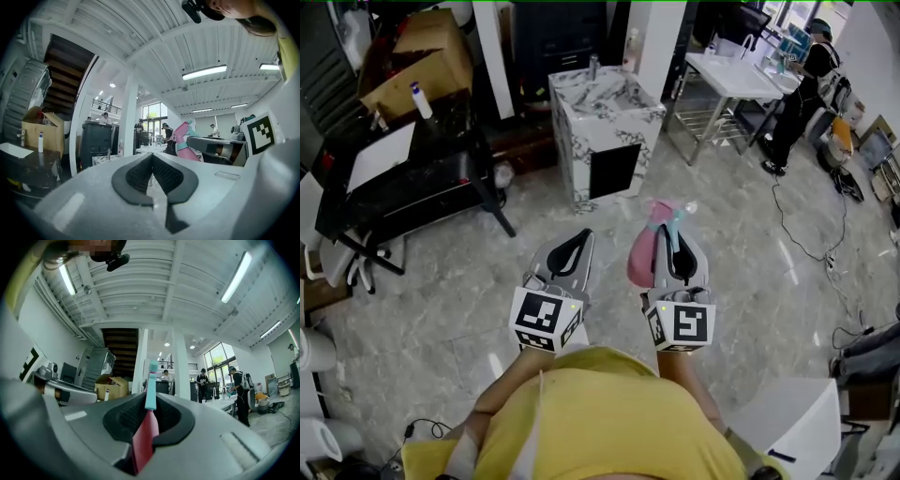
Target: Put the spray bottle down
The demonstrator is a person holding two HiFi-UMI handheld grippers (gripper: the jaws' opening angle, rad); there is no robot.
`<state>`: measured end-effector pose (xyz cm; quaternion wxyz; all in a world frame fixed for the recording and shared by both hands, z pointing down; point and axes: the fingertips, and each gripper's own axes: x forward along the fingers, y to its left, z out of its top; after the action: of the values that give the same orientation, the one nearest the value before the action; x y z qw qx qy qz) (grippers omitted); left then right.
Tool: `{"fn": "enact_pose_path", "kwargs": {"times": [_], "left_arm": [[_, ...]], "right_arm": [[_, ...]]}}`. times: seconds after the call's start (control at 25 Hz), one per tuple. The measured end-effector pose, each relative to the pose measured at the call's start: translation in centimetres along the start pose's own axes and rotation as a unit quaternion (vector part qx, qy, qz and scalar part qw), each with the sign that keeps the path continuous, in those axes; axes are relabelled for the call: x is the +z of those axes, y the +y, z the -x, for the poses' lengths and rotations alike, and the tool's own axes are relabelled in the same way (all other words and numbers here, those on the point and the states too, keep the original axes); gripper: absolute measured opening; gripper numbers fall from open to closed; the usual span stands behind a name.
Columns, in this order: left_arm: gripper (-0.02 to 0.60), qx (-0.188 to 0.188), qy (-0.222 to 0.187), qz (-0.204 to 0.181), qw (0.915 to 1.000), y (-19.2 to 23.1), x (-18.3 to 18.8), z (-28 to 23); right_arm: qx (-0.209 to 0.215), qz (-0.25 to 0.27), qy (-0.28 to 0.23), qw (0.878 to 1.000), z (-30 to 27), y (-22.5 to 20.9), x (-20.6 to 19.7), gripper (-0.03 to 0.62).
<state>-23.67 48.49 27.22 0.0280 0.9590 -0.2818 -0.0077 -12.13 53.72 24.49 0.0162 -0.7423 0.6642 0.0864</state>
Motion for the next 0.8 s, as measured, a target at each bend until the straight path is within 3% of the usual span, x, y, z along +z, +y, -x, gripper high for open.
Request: {"fn": "enact_pose_path", "kwargs": {"times": [0.32,0.6,0.8], "left_arm": [[0.000,-0.007,-0.012,0.010,0.9999,5.3,-0.7,-7.1],[0.000,-0.025,-0.025,-0.006,0.9994,12.8,1.2,-17.9],[0.000,-0.043,-0.027,-0.014,0.9986,17.9,1.9,-25.4]], "right_arm": [[-0.004,0.013,-0.001,1.000,-7.8,-1.8,-2.4,0.038],[-0.016,0.024,-0.012,1.000,-19.9,-4.4,-3.2,0.038],[-0.033,0.018,0.010,0.999,-28.2,-6.5,-5.2,0.038]]}}
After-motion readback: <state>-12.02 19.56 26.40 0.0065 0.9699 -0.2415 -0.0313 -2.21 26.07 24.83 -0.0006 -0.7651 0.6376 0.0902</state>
